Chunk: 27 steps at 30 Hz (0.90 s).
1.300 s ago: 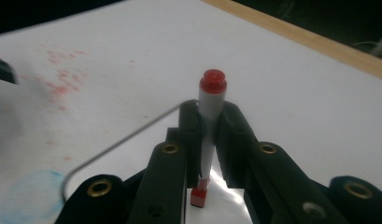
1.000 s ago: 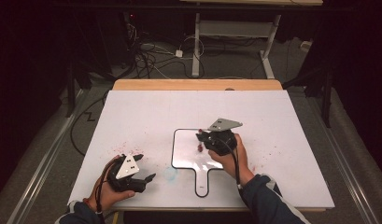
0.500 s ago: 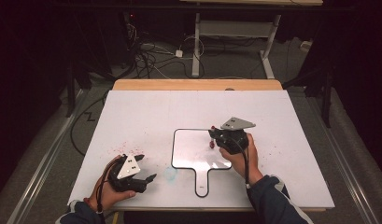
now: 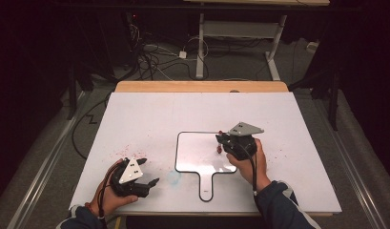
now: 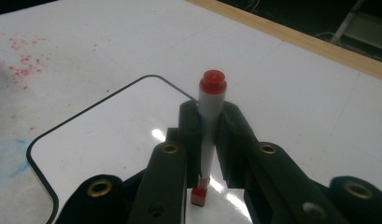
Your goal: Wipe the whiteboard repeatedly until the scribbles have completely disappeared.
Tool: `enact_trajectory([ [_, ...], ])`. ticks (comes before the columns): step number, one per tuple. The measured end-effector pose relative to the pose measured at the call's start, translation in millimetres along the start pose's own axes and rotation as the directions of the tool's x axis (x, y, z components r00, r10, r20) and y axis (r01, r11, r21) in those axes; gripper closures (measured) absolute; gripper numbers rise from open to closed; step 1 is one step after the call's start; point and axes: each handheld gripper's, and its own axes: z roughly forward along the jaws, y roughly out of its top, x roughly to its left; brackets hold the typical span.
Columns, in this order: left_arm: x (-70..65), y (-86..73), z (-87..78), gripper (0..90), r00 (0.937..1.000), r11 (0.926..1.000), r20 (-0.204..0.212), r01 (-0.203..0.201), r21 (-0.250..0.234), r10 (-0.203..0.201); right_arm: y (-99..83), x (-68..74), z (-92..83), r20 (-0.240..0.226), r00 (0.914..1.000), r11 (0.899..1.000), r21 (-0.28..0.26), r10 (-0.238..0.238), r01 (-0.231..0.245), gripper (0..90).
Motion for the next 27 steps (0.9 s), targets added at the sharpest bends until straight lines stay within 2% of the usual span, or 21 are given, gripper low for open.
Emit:
enact_trajectory([
  [1,0.2,0.2,0.1,19.3,1.0,1.0,0.001,0.001,0.0,-0.001,-0.3,0.3,0.0,-0.006,1.0,1.0,-0.002,0.004,-0.004,81.7],
  [3,0.0,0.6,1.0,19.3,1.0,1.0,0.002,-0.001,0.002,0.001,-0.5,5.3,2.0,-0.05,0.9985,1.0,-0.012,0.022,-0.023,81.7],
  [5,-0.3,1.0,1.8,19.3,1.0,1.0,0.005,-0.003,0.003,0.003,1.7,14.9,5.7,-0.072,0.9974,1.0,-0.018,-0.002,0.001,81.6],
  [10,-0.1,0.6,2.6,19.3,1.0,1.0,0.008,-0.004,0.005,0.004,6.7,34.4,17.6,-0.163,0.9866,0.999,-0.031,0.006,-0.011,81.6],
  [13,0.3,-0.1,1.6,19.3,1.0,1.0,0.009,-0.002,0.002,0.002,8.3,43.0,18.1,-0.158,0.9868,0.999,-0.03,-0.035,0.03,81.6],
  [15,0.4,-0.5,1.4,19.3,1.0,1.0,0.007,-0.001,0.003,0.001,7.8,42.0,16.0,-0.153,0.9873,0.999,-0.024,-0.041,0.038,81.6],
  [16,0.5,-0.6,1.2,19.3,1.0,1.0,0.006,-0.001,0.002,0.001,7.5,39.5,15.0,-0.14,0.9891,0.999,-0.023,-0.043,0.041,81.6],
  [18,0.3,-0.3,0.6,19.3,1.0,1.0,0.006,-0.002,0.001,0.002,6.6,34.0,12.1,-0.077,0.9946,0.997,-0.016,-0.07,0.069,81.6],
  [19,0.1,-0.1,0.2,19.3,1.0,1.0,0.004,-0.003,0.0,0.003,5.9,30.0,10.8,-0.06,0.9958,0.998,-0.014,-0.069,0.069,81.6],
  [22,-0.1,0.5,0.9,19.3,1.0,1.0,0.003,-0.004,0.003,0.004,3.8,22.2,7.8,-0.063,0.9976,1.0,-0.012,-0.027,0.026,81.6],
  [27,1.1,1.0,3.3,19.3,1.0,1.0,0.004,0.003,0.001,-0.003,5.4,36.1,13.3,-0.132,0.9902,0.999,-0.032,-0.045,0.041,81.6],
])
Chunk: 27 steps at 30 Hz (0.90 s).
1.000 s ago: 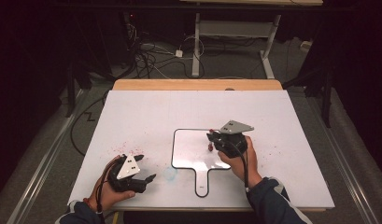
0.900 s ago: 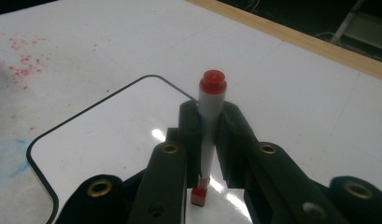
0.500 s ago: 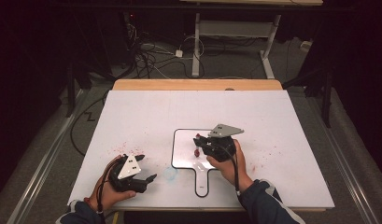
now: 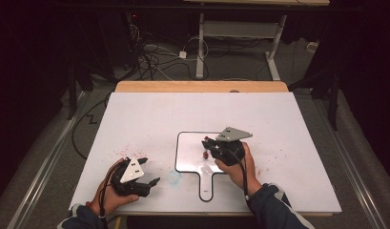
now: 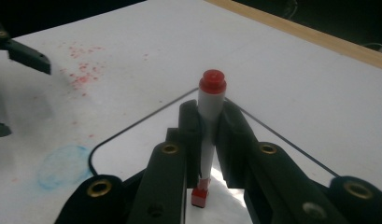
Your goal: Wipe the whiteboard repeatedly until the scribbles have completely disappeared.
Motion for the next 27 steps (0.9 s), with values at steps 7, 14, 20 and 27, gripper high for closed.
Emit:
enact_trajectory([
  [7,2.4,-1.4,0.4,19.3,1.0,1.0,0.004,0.004,-0.002,-0.004,3.6,9.3,6.1,-0.028,0.9995,1.0,0.003,-0.017,0.017,81.6],
  [14,2.0,-2.0,-1.0,19.3,1.0,1.0,0.002,0.003,-0.001,-0.003,-2.5,-15.2,-8.2,0.063,0.998,1.0,0.017,0.006,-0.007,81.6],
  [20,1.0,-1.0,0.9,19.3,1.0,1.0,0.003,0.001,0.006,-0.001,-5.3,-8.4,-9.6,-0.021,0.9983,0.998,0.003,0.055,-0.055,81.6],
  [27,1.8,-2.8,-1.7,19.3,1.0,1.0,0.002,0.008,0.0,-0.008,-1.1,6.3,-6.8,0.003,0.9996,0.999,0.023,-0.028,0.028,81.6],
])
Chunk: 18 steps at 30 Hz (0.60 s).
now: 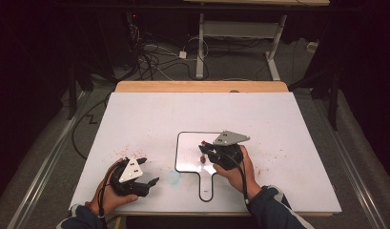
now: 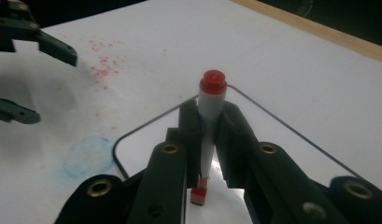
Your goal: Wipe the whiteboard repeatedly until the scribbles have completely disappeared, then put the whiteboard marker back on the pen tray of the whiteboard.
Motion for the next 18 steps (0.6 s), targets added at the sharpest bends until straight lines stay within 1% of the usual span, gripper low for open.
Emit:
enact_trajectory([
  [1,0.1,0.0,-0.1,19.3,1.0,1.0,0.0,-0.002,0.0,0.002,-0.8,-3.7,-1.5,0.034,0.9993,1.0,0.003,-0.018,0.018,81.6],
  [2,0.1,0.2,-0.2,19.3,1.0,1.0,0.0,-0.002,-0.001,0.002,-1.9,-8.7,-3.1,0.055,0.9983,1.0,0.004,-0.016,0.016,81.6],
  [3,0.2,0.4,-0.3,19.3,1.0,1.0,0.001,-0.005,-0.002,0.005,-3.2,-14.4,-5.3,0.067,0.9977,1.0,0.006,0.002,-0.002,81.6],
  [5,0.0,0.7,-0.1,19.3,1.0,1.0,0.002,-0.008,-0.001,0.008,-5.7,-24.1,-10.2,0.107,0.9942,1.0,0.012,0.008,-0.01,81.6],
  [7,-0.2,0.9,0.4,19.3,1.0,1.0,0.002,-0.008,0.0,0.008,-9.1,-31.8,-14.8,0.124,0.9919,1.0,0.009,0.028,-0.029,81.6],
  [8,-0.6,1.1,0.6,19.3,1.0,1.0,0.0,-0.009,0.0,0.009,-10.0,-34.2,-16.8,0.134,0.9905,0.999,0.011,0.03,-0.031,81.7],
  [10,-1.0,1.5,0.8,19.3,0.9999,0.9999,0.001,-0.013,0.003,0.013,-11.4,-37.0,-19.9,0.143,0.9892,0.999,0.014,0.033,-0.035,81.6],
  [13,-0.4,2.6,1.2,19.3,0.9999,0.9999,0.0,-0.011,0.001,0.011,-13.0,-40.3,-22.5,0.119,0.991,0.998,0.004,0.063,-0.064,81.6],
  [15,-0.1,2.8,1.1,19.3,1.0,1.0,0.001,-0.007,-0.003,0.007,-11.3,-40.6,-25.5,0.123,0.9906,0.998,-0.007,0.06,-0.059,81.6],
  [18,-0.5,1.8,0.9,19.3,1.0,1.0,0.001,-0.009,0.0,0.009,-8.6,-44.6,-32.9,0.131,0.9887,0.997,-0.02,0.072,-0.07,81.6],
])
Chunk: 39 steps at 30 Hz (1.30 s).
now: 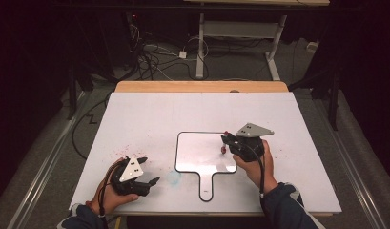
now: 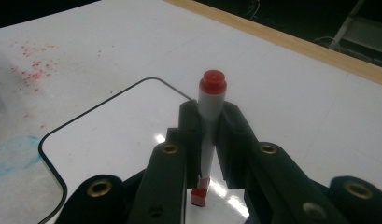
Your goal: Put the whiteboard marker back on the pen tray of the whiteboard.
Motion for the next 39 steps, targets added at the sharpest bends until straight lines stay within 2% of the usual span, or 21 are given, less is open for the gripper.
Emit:
enact_trajectory([
  [3,-0.1,-0.8,-0.4,19.3,1.0,1.0,-0.002,0.001,0.001,-0.001,1.5,-7.3,-8.4,0.006,0.9996,1.0,-0.011,0.027,-0.027,81.6],
  [7,-0.6,0.7,-0.6,19.3,1.0,1.0,-0.003,-0.008,0.001,0.008,2.4,-12.9,-18.9,-0.011,0.9987,0.999,0.006,0.05,-0.05,81.5],
  [12,-2.2,1.3,-1.1,19.3,0.9999,0.9999,-0.004,-0.014,0.002,0.014,3.2,-16.1,-28.9,-0.021,0.9987,0.999,0.011,0.046,-0.046,81.5],
  [22,-4.5,1.8,-1.4,19.3,0.9997,0.9997,-0.001,-0.023,0.008,0.023,-1.2,-26.5,-49.4,-0.067,0.996,0.997,0.063,0.059,-0.054,81.3],
  [26,-4.8,2.4,-0.9,19.3,0.9997,0.9997,-0.001,-0.024,0.009,0.024,-4.0,-28.6,-52.5,-0.099,0.9936,0.995,0.087,0.056,-0.047,81.3],
  [33,-6.2,3.3,-0.2,19.3,0.9994,0.9994,0.009,-0.033,0.014,0.032,-6.5,-30.0,-51.0,-0.162,0.9844,0.988,0.149,0.069,-0.045,81.2],
  [36,-6.4,3.5,-0.4,19.3,0.9995,0.9994,0.006,-0.032,0.013,0.032,-5.4,-28.9,-51.6,-0.171,0.9827,0.983,0.178,0.071,-0.04,81.1],
  [39,-6.4,3.6,-1.0,19.3,0.9994,0.9994,0.005,-0.033,0.01,0.033,-5.0,-28.9,-50.7,-0.156,0.9837,0.973,0.224,0.089,-0.053,81.1],
])
